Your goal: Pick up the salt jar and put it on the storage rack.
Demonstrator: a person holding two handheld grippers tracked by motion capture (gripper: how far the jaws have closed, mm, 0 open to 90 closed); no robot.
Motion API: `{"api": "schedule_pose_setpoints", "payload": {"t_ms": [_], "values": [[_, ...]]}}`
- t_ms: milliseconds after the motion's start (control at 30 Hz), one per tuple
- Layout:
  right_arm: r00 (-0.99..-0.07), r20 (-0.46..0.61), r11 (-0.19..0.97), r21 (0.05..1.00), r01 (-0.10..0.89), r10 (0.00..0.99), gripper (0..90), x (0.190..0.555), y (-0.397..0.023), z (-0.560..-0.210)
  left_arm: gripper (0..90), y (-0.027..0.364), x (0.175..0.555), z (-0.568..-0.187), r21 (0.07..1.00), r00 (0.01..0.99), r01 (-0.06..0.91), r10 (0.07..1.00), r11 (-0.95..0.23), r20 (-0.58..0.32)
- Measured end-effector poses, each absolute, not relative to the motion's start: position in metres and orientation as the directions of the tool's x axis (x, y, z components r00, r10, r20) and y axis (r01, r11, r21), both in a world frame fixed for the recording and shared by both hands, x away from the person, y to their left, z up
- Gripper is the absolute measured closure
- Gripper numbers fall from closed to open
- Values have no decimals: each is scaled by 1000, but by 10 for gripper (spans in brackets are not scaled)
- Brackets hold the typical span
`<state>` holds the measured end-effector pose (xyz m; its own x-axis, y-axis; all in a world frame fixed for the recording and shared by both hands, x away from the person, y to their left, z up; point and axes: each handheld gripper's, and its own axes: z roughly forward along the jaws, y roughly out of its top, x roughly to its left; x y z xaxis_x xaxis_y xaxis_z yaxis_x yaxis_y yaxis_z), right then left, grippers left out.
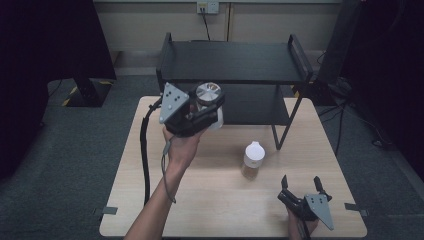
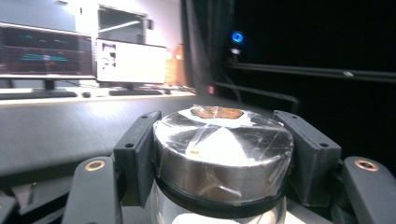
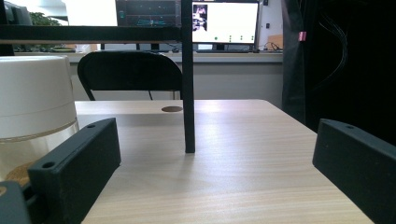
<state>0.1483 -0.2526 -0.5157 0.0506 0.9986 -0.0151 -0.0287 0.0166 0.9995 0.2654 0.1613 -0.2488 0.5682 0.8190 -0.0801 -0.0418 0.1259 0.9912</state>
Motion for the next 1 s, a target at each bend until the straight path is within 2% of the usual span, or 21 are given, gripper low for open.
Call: {"api": "schedule_pose_setpoints", "payload": {"t_ms": [167,400,500,600,667,833,1000], "values": [[53,-15,17,999,-27,998,0,148,-252,-515,354,144,273,-221,989,482,-80,874,121,-68],[51,-15,16,999,-27,999,0,148,-252,-515,354,126,312,-189,993,404,-75,913,95,-57],[50,-14,15,999,-28,999,0,148,-253,-516,354,118,332,-189,995,363,-73,931,71,-40],[49,-14,15,999,-28,999,0,148,-253,-516,354,119,344,-193,995,367,-70,929,71,-40],[49,-14,15,1000,-27,999,0,148,-253,-515,354,117,349,-194,996,355,-68,934,52,-25],[47,-14,16,1000,-25,999,0,148,-253,-515,354,117,362,-196,994,361,-61,930,90,-62],[48,-14,15,1000,-26,999,0,148,-253,-515,354,110,369,-198,996,346,-68,938,60,-33]]}}
